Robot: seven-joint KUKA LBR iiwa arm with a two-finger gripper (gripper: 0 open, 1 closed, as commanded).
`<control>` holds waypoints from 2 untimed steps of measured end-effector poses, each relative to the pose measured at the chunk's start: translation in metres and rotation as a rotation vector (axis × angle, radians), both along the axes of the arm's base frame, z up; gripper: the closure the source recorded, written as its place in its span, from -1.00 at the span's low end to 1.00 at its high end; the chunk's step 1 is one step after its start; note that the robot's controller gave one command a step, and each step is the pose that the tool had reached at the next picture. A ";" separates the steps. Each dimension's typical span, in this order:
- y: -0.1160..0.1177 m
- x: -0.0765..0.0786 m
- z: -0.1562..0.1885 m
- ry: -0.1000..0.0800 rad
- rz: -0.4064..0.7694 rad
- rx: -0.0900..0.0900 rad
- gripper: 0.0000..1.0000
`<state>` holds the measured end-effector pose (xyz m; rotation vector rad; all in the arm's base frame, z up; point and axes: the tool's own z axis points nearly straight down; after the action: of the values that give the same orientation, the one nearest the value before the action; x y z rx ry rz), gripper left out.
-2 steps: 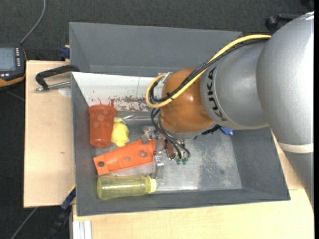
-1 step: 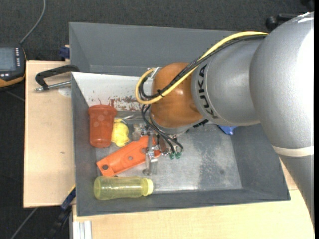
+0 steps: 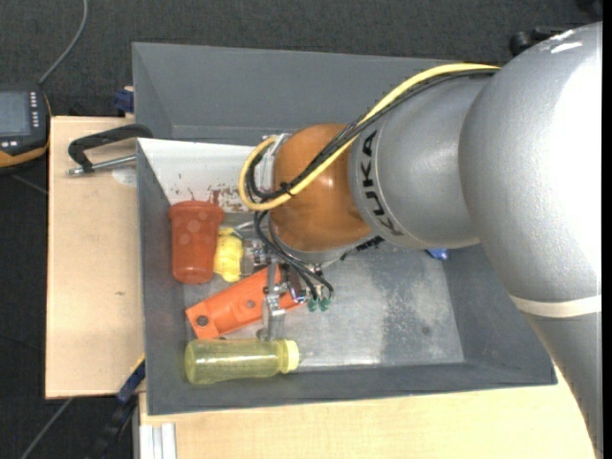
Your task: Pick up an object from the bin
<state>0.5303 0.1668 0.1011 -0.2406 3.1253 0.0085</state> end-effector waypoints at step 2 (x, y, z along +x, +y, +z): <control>-0.013 0.006 -0.030 0.000 -0.065 0.002 1.00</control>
Offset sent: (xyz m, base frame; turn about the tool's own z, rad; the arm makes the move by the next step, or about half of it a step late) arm 0.0057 -0.0136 -0.0311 0.0654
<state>0.5365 0.1541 0.0706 -0.1394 3.1314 0.0112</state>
